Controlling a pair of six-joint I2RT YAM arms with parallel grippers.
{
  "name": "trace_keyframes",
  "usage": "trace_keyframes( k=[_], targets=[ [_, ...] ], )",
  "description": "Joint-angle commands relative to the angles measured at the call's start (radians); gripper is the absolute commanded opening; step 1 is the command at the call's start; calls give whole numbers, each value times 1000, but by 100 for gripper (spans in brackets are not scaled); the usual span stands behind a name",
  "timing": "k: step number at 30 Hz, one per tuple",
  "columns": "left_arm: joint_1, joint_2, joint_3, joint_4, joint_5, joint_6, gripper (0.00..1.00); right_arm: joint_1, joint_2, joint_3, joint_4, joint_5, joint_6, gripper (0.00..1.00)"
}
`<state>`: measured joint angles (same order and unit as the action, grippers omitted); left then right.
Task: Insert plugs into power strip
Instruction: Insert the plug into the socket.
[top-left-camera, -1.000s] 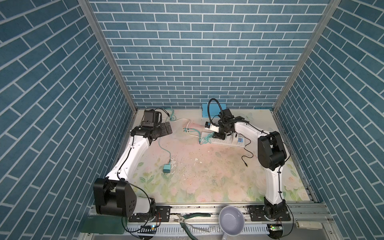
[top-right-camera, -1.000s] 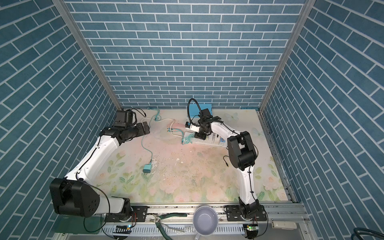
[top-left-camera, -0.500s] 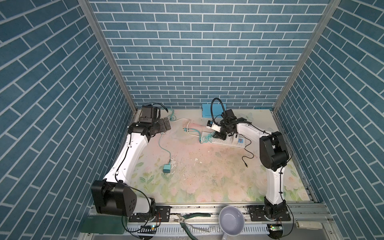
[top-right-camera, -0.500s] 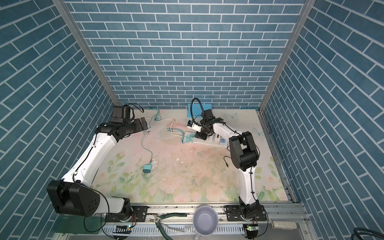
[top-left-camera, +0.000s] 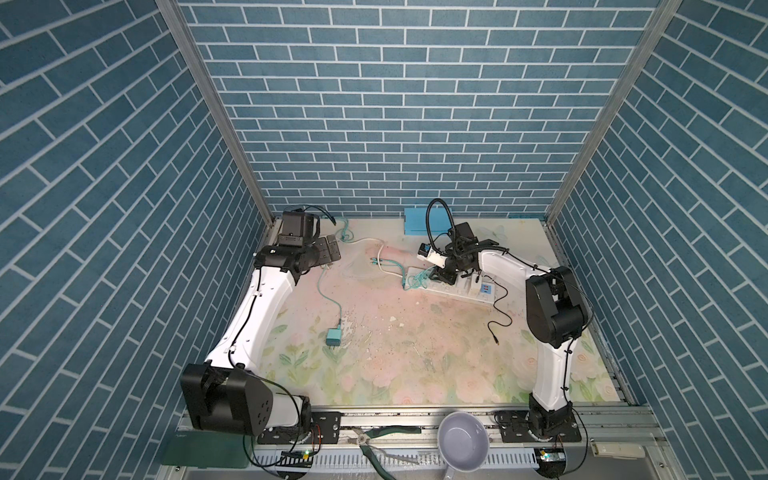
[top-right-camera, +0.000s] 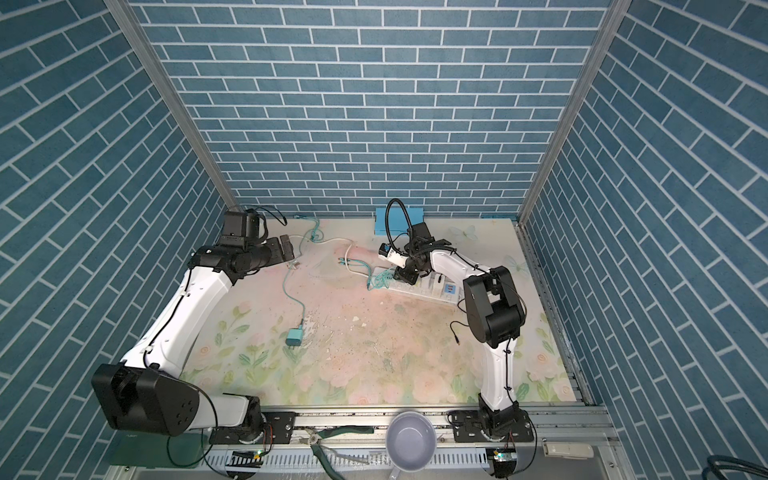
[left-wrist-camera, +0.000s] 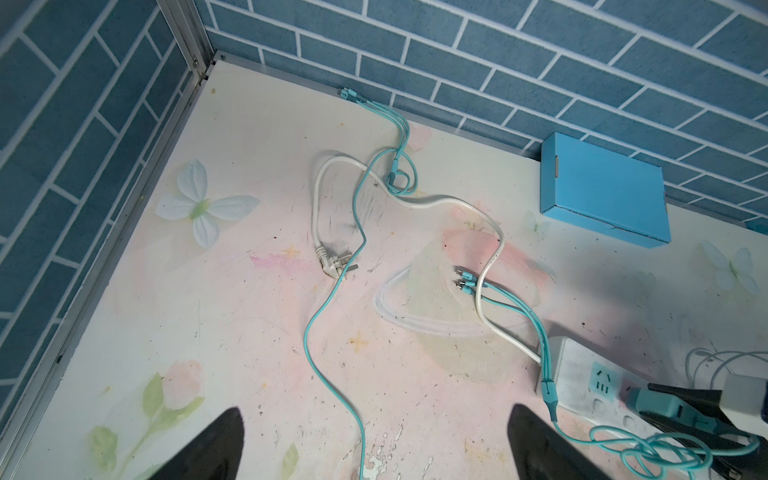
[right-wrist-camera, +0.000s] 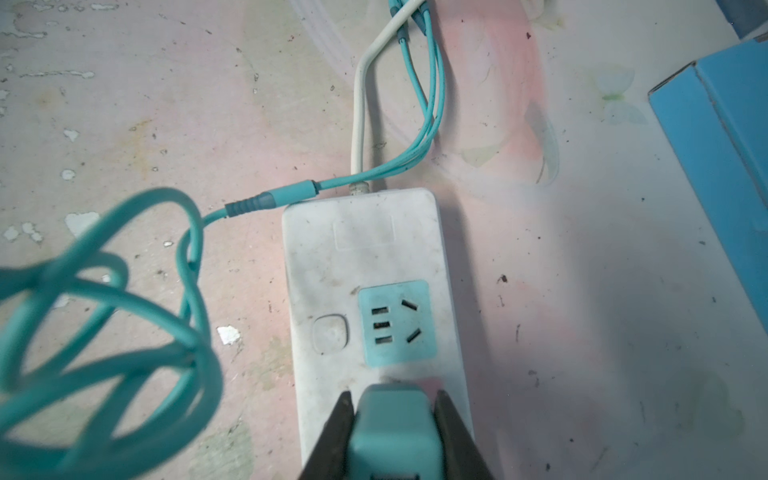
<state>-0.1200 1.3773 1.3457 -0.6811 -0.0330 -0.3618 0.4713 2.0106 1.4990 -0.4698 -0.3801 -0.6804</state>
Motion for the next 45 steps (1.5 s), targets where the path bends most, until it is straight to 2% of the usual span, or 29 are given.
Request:
trace_keyframes(
  k=[1,6,11,15,17,20,24,26,29,35,41,45],
  targets=[
    [7,-29,-13,-2,-5,10,100,6,-3,-56,-145,11,58,0],
    [6,-53,-34,12,-5,9,100,40,-102,-198,-70,39,82,0],
    [6,-45,-36,27,18,7,100,60,-167,-267,-42,42,133,0],
    [6,-43,-38,31,34,2,100,59,-155,-272,-51,76,160,0],
    [6,-50,-46,32,34,5,100,61,-149,-256,-95,54,231,0],
    [6,-56,-63,49,30,8,100,120,-180,-313,-53,122,232,0],
    [6,-36,-53,44,48,12,100,122,-171,-288,-34,93,306,0],
    [6,-34,-47,35,57,19,100,131,-169,-309,16,112,297,0],
    [6,-55,-69,53,55,23,100,134,-205,-395,172,69,296,0],
    [6,-65,-79,48,58,31,100,132,-177,-480,311,99,304,0],
    [6,-69,-82,54,72,24,100,133,-131,-504,360,102,306,0],
    [6,-79,-83,51,67,23,100,134,-135,-479,320,112,315,0]
  ],
)
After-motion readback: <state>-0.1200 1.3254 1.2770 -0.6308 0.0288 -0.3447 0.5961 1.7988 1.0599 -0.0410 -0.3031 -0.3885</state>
